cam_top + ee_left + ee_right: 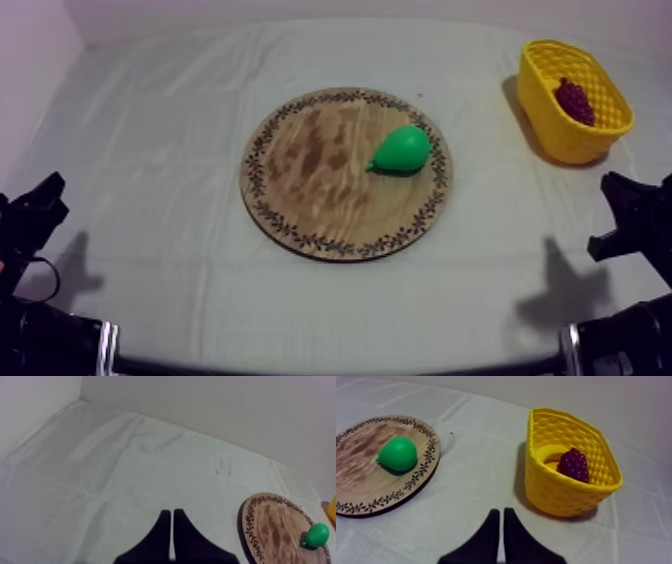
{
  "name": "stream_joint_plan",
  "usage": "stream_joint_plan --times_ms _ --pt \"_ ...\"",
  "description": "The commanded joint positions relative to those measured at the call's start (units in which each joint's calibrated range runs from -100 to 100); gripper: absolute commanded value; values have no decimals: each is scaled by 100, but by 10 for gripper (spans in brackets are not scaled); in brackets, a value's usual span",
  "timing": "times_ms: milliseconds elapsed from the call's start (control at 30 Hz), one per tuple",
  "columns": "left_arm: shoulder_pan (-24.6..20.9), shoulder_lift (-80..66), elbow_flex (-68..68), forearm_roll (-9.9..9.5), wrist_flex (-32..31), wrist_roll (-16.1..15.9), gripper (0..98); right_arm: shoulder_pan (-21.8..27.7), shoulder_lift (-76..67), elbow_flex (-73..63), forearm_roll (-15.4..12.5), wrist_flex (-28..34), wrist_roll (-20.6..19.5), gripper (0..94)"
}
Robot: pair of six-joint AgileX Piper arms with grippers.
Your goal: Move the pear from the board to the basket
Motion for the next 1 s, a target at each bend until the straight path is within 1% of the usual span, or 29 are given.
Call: stream_joint_plan --times_ms 0,367,433,567,667,733,833,967 --pt "1 0 0 -2 -1 -1 1 -73 -13 0 1 2 23 6" --pt "1 0 0 -2 -1 -1 1 -73 -13 0 1 -3 78 6" --pt "1 0 0 -2 -1 -1 1 -73 -10 0 -59 -137 237 6" --pt "1 0 0 -2 -1 -1 1 -97 289 -110 -328 -582 768 6" --pt "1 0 0 -2 -1 -1 1 -130 759 -628 -372 -679 925 6" --pt "1 0 0 -2 -1 -1 1 -159 1142 -1174 -357 -583 1008 6" --pt "1 0 0 -2 -1 -1 1 -237 1822 -2168 -357 -282 1280 6" --pt "1 0 0 -2 -1 -1 1 -430 2865 -3563 -337 396 1522 6"
